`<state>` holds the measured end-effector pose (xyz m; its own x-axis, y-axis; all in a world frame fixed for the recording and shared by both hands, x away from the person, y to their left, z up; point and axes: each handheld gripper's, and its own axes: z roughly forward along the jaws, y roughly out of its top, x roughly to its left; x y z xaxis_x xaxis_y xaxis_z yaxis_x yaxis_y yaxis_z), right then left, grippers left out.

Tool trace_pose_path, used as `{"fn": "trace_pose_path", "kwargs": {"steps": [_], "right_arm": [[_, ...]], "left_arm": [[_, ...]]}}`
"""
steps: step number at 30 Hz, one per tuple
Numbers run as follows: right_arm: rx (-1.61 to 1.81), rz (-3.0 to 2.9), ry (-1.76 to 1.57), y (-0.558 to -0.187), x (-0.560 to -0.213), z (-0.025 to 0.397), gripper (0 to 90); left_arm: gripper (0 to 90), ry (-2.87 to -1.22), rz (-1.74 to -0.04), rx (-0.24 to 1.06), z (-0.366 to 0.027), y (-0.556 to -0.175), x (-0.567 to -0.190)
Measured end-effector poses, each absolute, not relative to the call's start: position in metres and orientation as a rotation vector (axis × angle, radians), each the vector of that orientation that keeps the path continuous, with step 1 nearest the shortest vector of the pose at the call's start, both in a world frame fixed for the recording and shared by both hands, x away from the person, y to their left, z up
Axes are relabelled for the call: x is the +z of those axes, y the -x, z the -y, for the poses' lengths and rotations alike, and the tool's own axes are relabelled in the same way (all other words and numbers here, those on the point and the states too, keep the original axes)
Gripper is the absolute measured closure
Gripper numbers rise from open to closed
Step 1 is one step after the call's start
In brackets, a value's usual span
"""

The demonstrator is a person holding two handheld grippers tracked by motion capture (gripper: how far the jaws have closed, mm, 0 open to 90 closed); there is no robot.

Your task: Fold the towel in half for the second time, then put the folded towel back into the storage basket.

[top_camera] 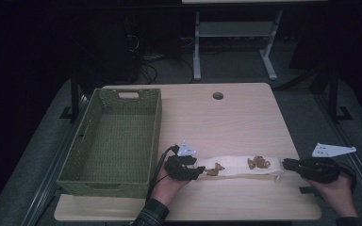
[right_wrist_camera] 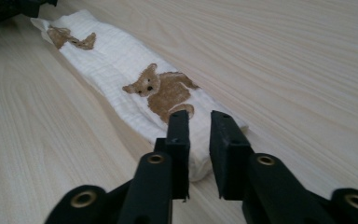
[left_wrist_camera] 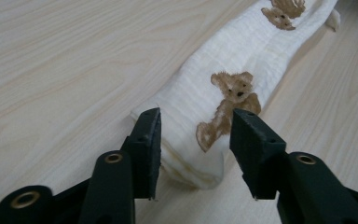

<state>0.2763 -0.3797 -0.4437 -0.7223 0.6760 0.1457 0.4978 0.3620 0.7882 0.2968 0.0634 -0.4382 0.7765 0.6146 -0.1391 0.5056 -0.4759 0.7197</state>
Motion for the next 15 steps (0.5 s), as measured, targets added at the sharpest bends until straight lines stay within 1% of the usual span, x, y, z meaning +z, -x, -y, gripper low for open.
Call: {"fn": "trace_pose_path", "kwargs": {"steps": [3,6,10,15], "right_arm": [[1.279,-2.455,-1.025,-0.276,-0.445,0.372,89.4],[1.269,-2.497,-1.002,-0.274,-0.448,0.363,89.7],[1.258,-2.546,-0.989,-0.274,-0.453,0.354,89.7],[1.191,-2.602,-0.993,-0.279,-0.463,0.345,89.7]], "left_arm": [[46.8,-2.17,-0.827,0.184,-0.063,-0.301,-0.439],[41.8,-2.169,-0.825,0.196,-0.061,-0.304,-0.44],[36.2,-2.176,-0.822,0.17,-0.059,-0.308,-0.443],[32.6,-2.179,-0.819,0.178,-0.057,-0.31,-0.444]]}}
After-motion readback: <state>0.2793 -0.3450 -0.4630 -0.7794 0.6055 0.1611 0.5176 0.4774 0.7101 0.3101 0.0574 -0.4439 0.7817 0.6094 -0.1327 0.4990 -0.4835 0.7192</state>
